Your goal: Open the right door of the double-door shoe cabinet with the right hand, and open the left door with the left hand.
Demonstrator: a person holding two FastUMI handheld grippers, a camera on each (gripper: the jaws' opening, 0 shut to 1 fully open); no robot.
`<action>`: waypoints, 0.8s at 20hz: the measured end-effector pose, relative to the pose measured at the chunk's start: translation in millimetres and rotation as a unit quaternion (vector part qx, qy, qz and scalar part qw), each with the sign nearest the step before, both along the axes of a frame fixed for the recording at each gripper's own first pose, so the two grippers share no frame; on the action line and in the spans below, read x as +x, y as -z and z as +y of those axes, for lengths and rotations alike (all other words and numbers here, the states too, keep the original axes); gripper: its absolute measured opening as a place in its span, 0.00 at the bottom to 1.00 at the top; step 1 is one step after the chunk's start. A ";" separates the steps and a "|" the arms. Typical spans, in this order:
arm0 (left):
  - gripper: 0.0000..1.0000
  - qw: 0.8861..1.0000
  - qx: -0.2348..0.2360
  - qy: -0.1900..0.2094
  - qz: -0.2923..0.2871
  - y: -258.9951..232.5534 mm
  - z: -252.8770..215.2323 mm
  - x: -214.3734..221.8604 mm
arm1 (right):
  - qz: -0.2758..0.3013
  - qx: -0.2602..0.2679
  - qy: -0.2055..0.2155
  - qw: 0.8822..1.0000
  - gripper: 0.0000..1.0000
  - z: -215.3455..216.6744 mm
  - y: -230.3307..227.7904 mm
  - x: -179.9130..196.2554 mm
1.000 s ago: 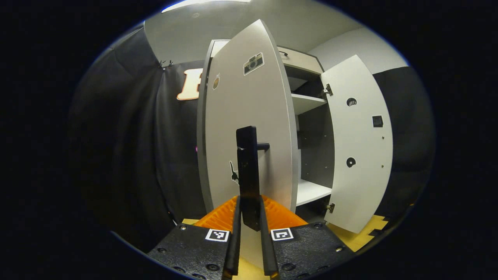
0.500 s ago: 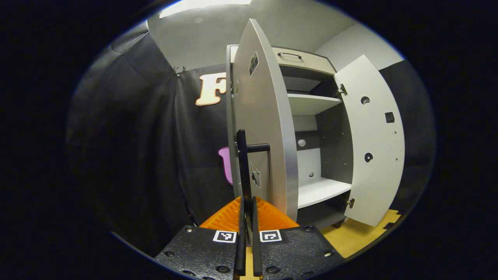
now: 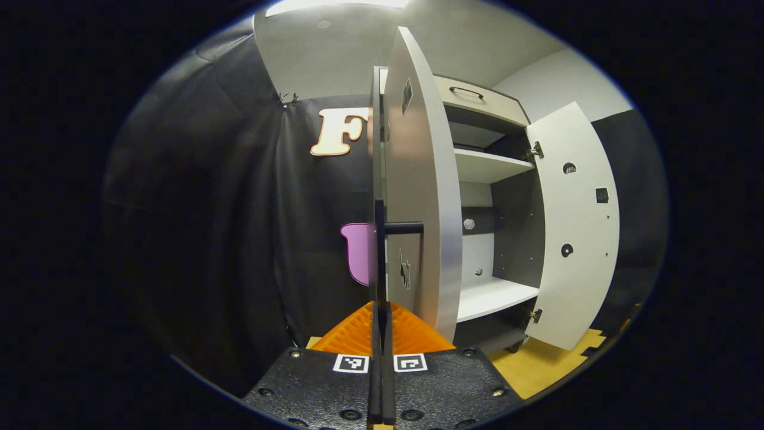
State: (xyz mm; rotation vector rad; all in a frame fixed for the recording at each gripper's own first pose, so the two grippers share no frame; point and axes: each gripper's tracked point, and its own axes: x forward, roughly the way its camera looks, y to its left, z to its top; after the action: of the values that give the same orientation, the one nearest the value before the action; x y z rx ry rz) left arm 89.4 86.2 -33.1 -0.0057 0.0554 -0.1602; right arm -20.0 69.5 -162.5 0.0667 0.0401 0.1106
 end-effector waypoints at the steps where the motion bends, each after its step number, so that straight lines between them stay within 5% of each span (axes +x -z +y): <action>1: 0.01 1.000 0.002 0.000 0.005 1.4 -1.7 -0.5 | -0.001 -0.002 -0.002 1.000 0.99 1.0 0.2 -0.7; 4: 0.02 1.000 0.027 -0.014 -0.006 -4.7 3.1 -21.9 | -0.003 0.001 0.000 1.000 0.99 2.7 -0.9 0.7; 5: 0.21 0.999 0.030 -0.016 -0.019 -12.5 0.6 -27.7 | -0.004 0.004 0.001 1.000 0.99 2.9 -0.9 1.3; 8: 0.24 0.999 0.014 -0.036 -0.020 -16.5 3.2 -53.0 | -0.003 0.005 0.008 1.000 0.99 2.2 -1.3 5.9; 11: 0.60 0.998 0.013 -0.066 0.013 0.6 3.2 -73.2 | -0.003 0.003 0.002 1.000 0.99 8.6 -0.3 5.9; 16: 0.88 0.998 -0.009 -0.064 0.022 11.5 -24.3 -95.0 | 0.000 0.000 -0.011 1.000 0.99 19.4 -0.3 6.7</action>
State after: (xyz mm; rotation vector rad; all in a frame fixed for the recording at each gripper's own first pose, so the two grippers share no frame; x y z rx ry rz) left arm -5.6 61.9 -44.7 -0.0297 0.0966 -0.0321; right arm -13.3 88.9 -162.3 0.0659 0.0406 0.1333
